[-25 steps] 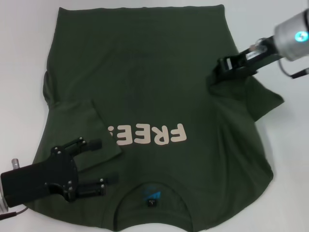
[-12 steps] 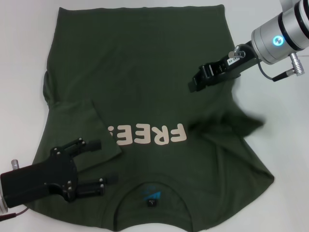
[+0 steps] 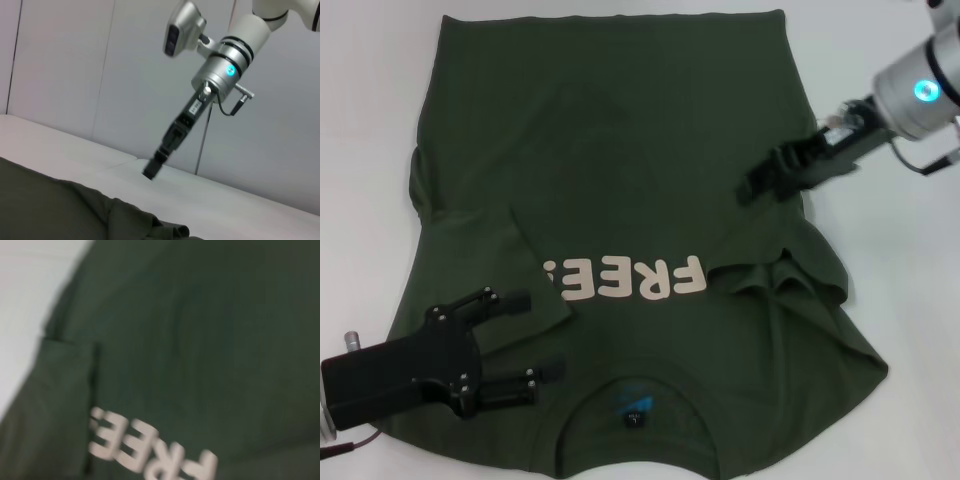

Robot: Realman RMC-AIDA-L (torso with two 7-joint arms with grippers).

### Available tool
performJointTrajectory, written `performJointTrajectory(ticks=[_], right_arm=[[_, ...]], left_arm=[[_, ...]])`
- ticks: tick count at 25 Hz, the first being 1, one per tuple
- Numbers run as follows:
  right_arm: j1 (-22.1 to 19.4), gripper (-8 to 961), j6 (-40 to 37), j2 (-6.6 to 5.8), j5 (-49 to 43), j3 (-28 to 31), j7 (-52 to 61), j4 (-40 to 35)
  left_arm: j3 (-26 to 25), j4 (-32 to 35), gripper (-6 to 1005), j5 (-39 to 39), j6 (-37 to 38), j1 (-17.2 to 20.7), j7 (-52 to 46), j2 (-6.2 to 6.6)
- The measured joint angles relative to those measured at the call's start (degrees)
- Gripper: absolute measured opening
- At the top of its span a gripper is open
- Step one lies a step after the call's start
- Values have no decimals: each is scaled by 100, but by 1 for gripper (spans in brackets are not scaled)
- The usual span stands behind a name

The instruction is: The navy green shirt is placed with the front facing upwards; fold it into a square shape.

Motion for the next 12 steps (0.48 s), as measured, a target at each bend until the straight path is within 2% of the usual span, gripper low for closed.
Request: performJointTrajectory(ticks=[3, 8, 9, 12], right_arm=[[-72, 541, -77, -34, -163, 5, 70, 77], [-433, 714, -224, -90, -253, 55, 214, 135], [-609, 715, -272, -115, -233, 127, 245, 117], [-796, 717, -302, -129, -214, 381, 225, 67]], left_arm=[[0, 2, 939, -9, 4, -2, -4, 0], [4, -1, 939, -16, -12, -6, -5, 0], [5, -2, 939, -16, -19, -7, -5, 0], [1, -4, 939, -16, -29, -16, -5, 0]])
